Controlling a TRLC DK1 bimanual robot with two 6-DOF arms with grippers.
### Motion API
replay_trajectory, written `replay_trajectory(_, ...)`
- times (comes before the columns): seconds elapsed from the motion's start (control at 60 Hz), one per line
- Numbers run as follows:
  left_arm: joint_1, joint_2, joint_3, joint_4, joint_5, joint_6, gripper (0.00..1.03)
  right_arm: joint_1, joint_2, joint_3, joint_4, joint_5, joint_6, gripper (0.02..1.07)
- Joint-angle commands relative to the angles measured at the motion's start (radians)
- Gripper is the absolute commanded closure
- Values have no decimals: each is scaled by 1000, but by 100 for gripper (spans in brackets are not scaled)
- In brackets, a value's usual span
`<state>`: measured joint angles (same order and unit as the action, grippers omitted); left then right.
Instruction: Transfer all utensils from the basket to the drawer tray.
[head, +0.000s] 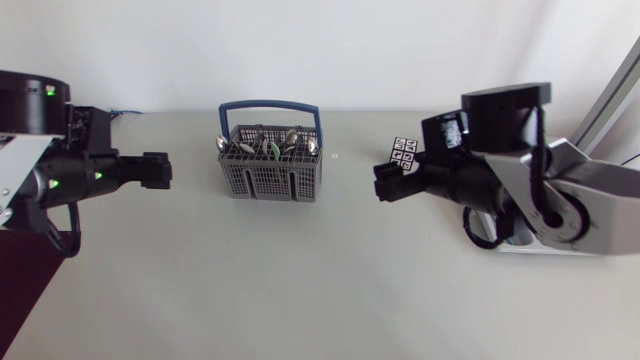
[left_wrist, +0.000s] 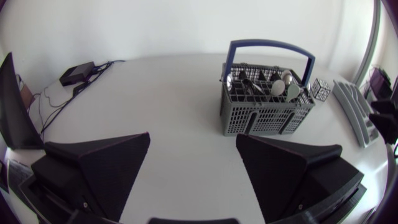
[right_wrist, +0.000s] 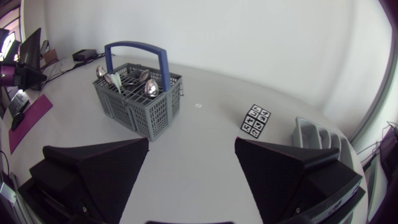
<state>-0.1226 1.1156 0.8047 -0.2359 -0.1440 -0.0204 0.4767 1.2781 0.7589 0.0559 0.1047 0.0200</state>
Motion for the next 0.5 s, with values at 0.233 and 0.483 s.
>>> replay_trajectory(0.233, -65, 179, 88, 37, 20, 68, 6, -26, 391, 399, -122, -237, -81, 7)
replay_trajectory(0.483, -57, 182, 82, 90, 52, 65, 7, -18, 653, 662, -107, -255, -72, 18)
